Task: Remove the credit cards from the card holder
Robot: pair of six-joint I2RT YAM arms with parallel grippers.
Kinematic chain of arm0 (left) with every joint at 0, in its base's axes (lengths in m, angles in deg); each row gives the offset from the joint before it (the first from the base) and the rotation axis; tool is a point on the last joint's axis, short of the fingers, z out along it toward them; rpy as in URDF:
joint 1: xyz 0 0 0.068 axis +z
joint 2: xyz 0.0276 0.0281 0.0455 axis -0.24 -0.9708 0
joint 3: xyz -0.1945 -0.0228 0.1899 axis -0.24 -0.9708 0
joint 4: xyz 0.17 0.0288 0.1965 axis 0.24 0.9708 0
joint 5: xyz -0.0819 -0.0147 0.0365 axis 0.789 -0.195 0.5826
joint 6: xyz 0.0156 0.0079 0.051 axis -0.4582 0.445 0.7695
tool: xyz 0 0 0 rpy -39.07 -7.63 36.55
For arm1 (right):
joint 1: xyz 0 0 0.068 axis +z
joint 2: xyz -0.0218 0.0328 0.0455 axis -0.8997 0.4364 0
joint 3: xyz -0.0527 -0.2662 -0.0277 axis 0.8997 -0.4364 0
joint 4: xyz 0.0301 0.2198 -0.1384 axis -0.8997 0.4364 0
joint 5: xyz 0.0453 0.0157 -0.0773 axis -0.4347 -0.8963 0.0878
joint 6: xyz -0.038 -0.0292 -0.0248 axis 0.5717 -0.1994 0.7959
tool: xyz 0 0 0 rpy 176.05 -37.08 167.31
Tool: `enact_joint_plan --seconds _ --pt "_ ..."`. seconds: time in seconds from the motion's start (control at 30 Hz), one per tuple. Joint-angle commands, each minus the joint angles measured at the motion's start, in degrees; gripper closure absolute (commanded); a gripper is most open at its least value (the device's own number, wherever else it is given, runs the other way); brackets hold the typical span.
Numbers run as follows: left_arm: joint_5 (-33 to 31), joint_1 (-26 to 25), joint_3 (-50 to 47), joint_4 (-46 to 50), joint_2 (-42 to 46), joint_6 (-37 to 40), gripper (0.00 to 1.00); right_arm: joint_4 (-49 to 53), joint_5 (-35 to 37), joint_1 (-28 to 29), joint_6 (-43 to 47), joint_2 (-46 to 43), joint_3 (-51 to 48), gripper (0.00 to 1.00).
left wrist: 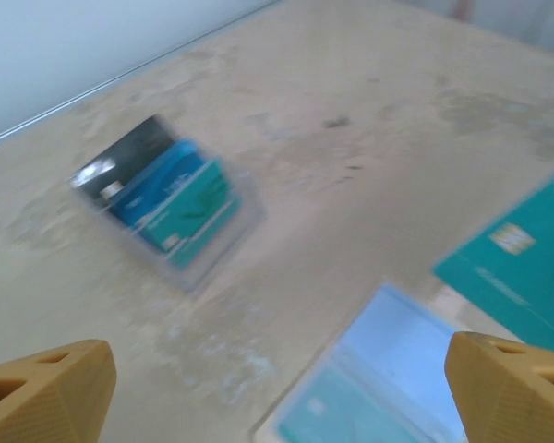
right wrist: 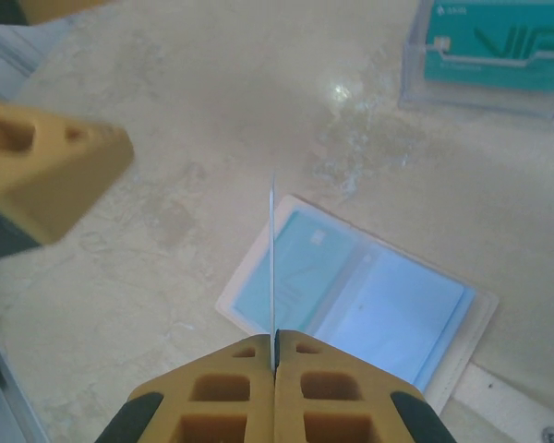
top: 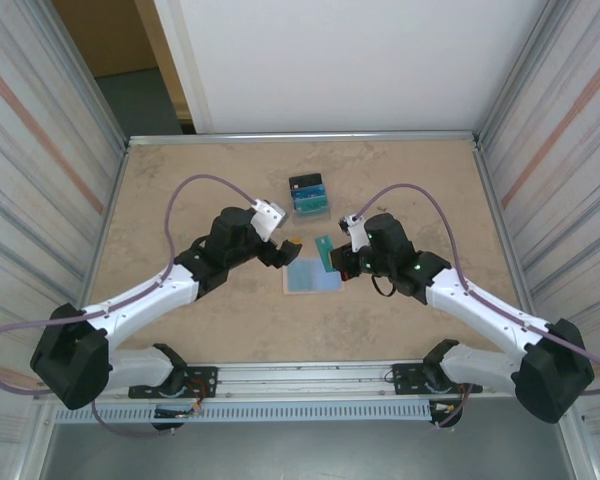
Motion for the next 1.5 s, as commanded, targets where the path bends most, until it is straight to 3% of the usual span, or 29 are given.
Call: enact_joint_plan --seconds 0.0,0.1,0.23,0.43,0.6,0.67,0.8,0.87,1.0,1.13,1.27,1.47 --pt "17.2 0.1 3.3 2.6 0.8 9.8 0.12 3.2 -3.0 0.5 8.1 -2.5 2.4 1.0" --pt "25.0 0.1 6.1 7.3 -0.1 15.2 0.17 5.5 -5.5 0.5 11.6 -3.5 3.3 1.0" --pt "29.4 0.1 9.1 12.1 -1.7 19.2 0.24 8.0 -8.1 0.5 15.4 -4.8 3.9 1.0" --pt "34.0 -0.3 13.0 18.2 -4.9 23.2 0.37 10.1 -12.2 0.6 18.7 -5.8 4.7 1.0" --pt "33.8 -2.5 15.7 22.7 -7.4 26.9 0.47 10.3 -14.1 0.5 19.7 -5.8 5.3 1.0" --pt "33.7 -3.2 16.6 23.7 -8.3 27.7 0.57 10.6 -14.6 0.5 20.0 -5.8 5.6 1.0" --pt "32.6 -3.7 17.3 24.1 -9.2 27.8 0.91 10.6 -14.2 0.5 20.1 -5.7 5.7 1.0" --pt "31.7 -3.9 17.1 23.7 -9.1 27.7 1.0 9.8 -12.7 0.5 19.8 -5.8 5.0 1.0" --pt "29.1 -3.9 15.4 20.7 -7.7 26.7 1.0 6.0 -10.1 -0.6 17.5 -10.2 2.1 0.64" --pt "24.4 -3.6 11.2 13.3 -4.6 22.2 1.0 1.4 -9.1 -2.8 13.8 -14.2 -1.4 0.48" --pt "22.2 -1.9 5.1 2.6 -0.1 12.1 1.0 -7.6 -7.3 -5.3 6.1 -18.1 -7.0 0.4" --pt "22.5 2.0 -3.6 -14.4 5.1 -6.9 1.0 -25.7 -12.1 -8.2 -6.1 -19.5 -16.3 0.33"
